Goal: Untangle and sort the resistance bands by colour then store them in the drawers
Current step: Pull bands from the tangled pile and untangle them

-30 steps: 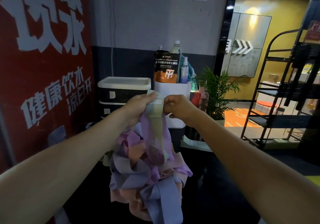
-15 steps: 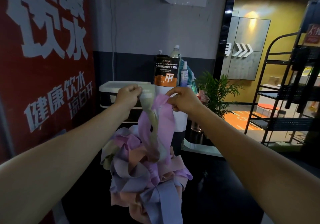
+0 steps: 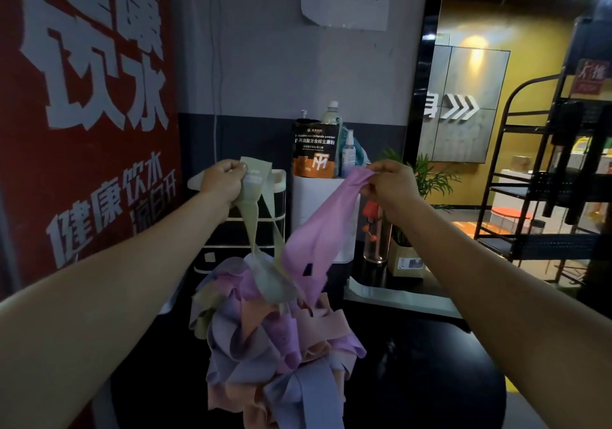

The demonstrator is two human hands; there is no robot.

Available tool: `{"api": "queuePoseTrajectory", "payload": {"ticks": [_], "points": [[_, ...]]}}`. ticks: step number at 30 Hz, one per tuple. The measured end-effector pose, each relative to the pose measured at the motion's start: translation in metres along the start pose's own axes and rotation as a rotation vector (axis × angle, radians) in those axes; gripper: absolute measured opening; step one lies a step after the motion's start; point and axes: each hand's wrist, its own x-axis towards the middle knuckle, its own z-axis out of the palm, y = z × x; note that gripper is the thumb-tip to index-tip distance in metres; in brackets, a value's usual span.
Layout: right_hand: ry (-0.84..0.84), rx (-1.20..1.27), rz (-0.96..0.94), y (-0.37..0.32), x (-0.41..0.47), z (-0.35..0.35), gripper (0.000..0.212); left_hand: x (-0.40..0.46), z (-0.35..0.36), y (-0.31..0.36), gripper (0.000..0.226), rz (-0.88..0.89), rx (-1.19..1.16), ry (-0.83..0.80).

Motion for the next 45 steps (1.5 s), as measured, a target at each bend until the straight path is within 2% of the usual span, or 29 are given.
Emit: {"api": "queuePoseTrajectory", "payload": {"ticks": [5, 7, 11, 13, 16, 20, 24, 30, 32, 36, 38, 41, 42, 45], "points": [[0.027, 0.164, 0.071, -0.01, 0.003, -0.007, 0.013, -0.001, 0.0, -0.012, 0.014, -0.005, 0.102, 0.025], [0.012, 0.112, 0.083, -0.011, 0.004, -0.006, 0.02, -0.005, 0.005, -0.017, 0.014, -0.018, 0.106, -0.007], [-0.038, 0.115, 0.148, -0.001, 0.0, -0.001, 0.013, -0.009, 0.013, -0.006, 0.019, -0.001, 0.061, -0.058], [-0.098, 0.111, 0.149, 0.008, -0.005, 0.004, 0.025, -0.007, 0.015, 0.004, 0.021, 0.012, -0.001, -0.069], [-0.178, -0.021, 0.177, 0.025, -0.013, 0.011, 0.036, -0.007, 0.018, 0.02, 0.019, 0.014, -0.114, -0.099], [-0.295, -0.214, 0.212, 0.045, -0.027, 0.024, 0.032, -0.009, 0.022, 0.04, 0.012, 0.029, -0.181, -0.127], [-0.446, -0.391, 0.114, 0.04, -0.036, 0.036, 0.03, -0.014, 0.029, 0.049, 0.011, 0.035, -0.205, -0.109], [-0.471, -0.01, -0.009, -0.006, -0.039, 0.049, 0.01, -0.013, 0.042, 0.052, 0.02, 0.028, -0.244, -0.036], [-0.433, -0.035, -0.048, -0.011, -0.037, 0.05, 0.005, -0.016, 0.047, 0.056, 0.02, 0.044, -0.237, -0.04], [-0.258, 0.024, -0.108, -0.018, -0.025, 0.04, 0.022, -0.028, 0.053, 0.062, 0.016, 0.055, -0.192, -0.177], [-0.196, 0.029, -0.142, -0.022, -0.018, 0.032, 0.019, -0.035, 0.05, 0.064, 0.013, 0.05, -0.121, -0.299], [-0.133, 0.001, -0.214, -0.027, -0.01, 0.02, 0.002, -0.043, 0.047, 0.064, 0.022, 0.088, 0.048, -0.412], [-0.116, -0.014, -0.23, -0.027, -0.008, 0.017, 0.007, -0.046, 0.048, 0.064, 0.024, 0.112, 0.076, -0.425], [-0.139, -0.013, -0.189, -0.027, -0.008, 0.004, 0.007, -0.054, 0.054, 0.063, 0.028, 0.139, 0.028, -0.52]]}}
